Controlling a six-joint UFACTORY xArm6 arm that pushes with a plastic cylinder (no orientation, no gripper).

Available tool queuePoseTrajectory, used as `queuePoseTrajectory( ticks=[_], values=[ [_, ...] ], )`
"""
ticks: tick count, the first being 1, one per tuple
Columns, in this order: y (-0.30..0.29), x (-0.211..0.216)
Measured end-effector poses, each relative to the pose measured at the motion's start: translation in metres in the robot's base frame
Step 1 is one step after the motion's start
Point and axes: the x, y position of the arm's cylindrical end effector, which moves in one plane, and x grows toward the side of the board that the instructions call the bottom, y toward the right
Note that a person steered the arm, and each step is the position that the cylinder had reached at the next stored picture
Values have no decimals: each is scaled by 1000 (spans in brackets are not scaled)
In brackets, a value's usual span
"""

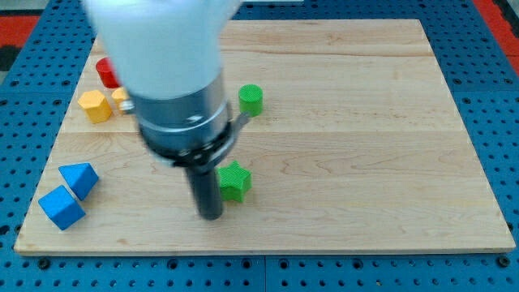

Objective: Separate the blue triangle from blue square

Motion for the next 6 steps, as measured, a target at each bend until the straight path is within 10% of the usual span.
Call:
queuePoseTrajectory(
  ticks=[4, 6],
  values=[
    [17, -125],
    [-60, 17]
  ],
)
